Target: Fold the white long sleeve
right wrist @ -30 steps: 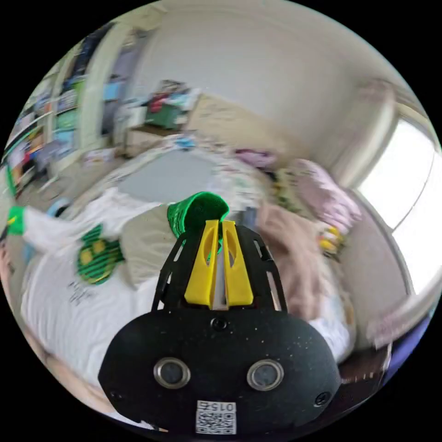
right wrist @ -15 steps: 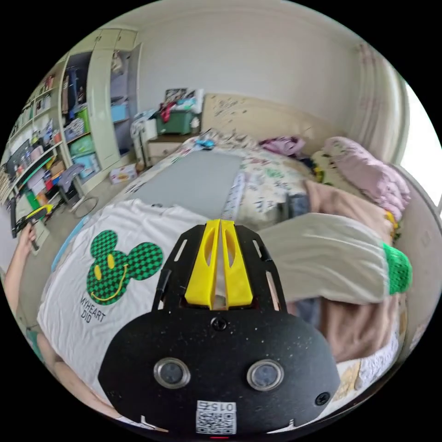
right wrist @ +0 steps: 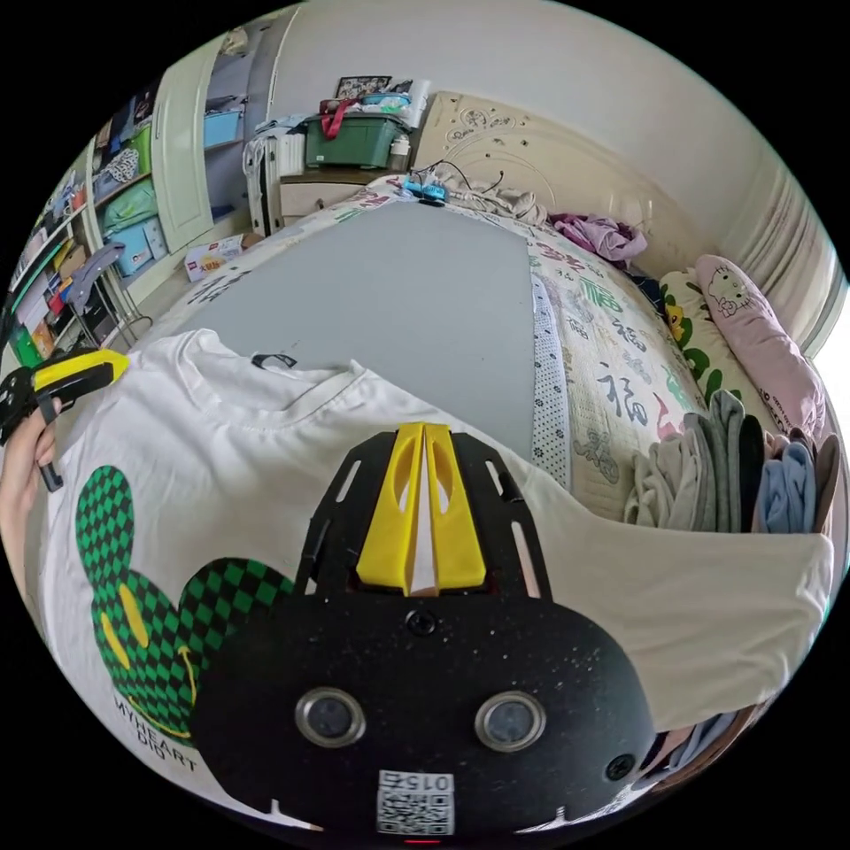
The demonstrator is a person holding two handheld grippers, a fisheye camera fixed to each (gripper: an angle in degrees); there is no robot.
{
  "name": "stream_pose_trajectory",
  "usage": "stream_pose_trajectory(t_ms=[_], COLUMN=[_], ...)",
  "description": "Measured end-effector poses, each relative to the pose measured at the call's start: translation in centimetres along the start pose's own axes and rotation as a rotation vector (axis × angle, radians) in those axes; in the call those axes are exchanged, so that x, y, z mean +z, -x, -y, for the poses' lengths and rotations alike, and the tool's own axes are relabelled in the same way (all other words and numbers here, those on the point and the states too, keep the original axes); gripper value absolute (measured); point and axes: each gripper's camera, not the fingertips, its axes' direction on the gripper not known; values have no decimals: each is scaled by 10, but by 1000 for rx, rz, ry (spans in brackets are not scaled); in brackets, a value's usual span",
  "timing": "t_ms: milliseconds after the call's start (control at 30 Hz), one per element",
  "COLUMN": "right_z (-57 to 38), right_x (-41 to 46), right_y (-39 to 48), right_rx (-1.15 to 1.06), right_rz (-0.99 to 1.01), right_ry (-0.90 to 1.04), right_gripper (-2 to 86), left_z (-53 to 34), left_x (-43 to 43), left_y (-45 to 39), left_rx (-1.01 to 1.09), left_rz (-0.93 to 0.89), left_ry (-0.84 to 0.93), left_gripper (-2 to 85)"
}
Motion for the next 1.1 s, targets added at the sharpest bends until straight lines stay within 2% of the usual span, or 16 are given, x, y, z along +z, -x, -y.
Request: stream_pose_trajectory(t_ms=[100, 333, 600, 667, 733, 767, 833, 900, 933, 1033, 1067, 1100], right_z=[15, 27, 33, 20, -10, -35, -83, -170, -194, -331, -388, -446], right_x=[14, 3, -22, -51, -99, -132, -180, -252, -272, -367, -399, -427], right_y=[4, -6, 24, 19, 4, -6, -18, -34, -40, -78, -93, -102], right_rx=[-6, 6, -102, -45, 80, 101, 57, -15, -13, 79, 138, 170], right_rz=[-27, -25, -271, -329, -339, -281, -194, -103, -82, 84, 186, 291], right_ry=[88, 92, 94, -5, -164, -232, -277, -299, -308, -365, -394, -440], right_gripper=[-8, -6, -7, -9, -10, -10, -10, -10, -10, -9, -8, -7], left_z=[6, 20, 11, -5, -31, -54, -100, -183, -206, -331, -379, -423], left_x=[18, 29, 15, -3, -37, -65, -109, -178, -196, -268, -290, -311], left_y=[-2, 1, 1, 5, 14, 21, 32, 53, 61, 98, 105, 107], left_rx=[-20, -62, -5, 21, 39, 64, 109, 82, 43, -194, -264, -336], left_rz=[-17, -14, 59, 75, 96, 70, 40, -37, -72, -340, -404, -386], left_ry=[46, 85, 87, 58, -34, -76, -115, -171, -188, -255, -276, -293], left_gripper=[-7, -8, -6, -5, -4, -3, 3, 11, 12, 10, 5, 0])
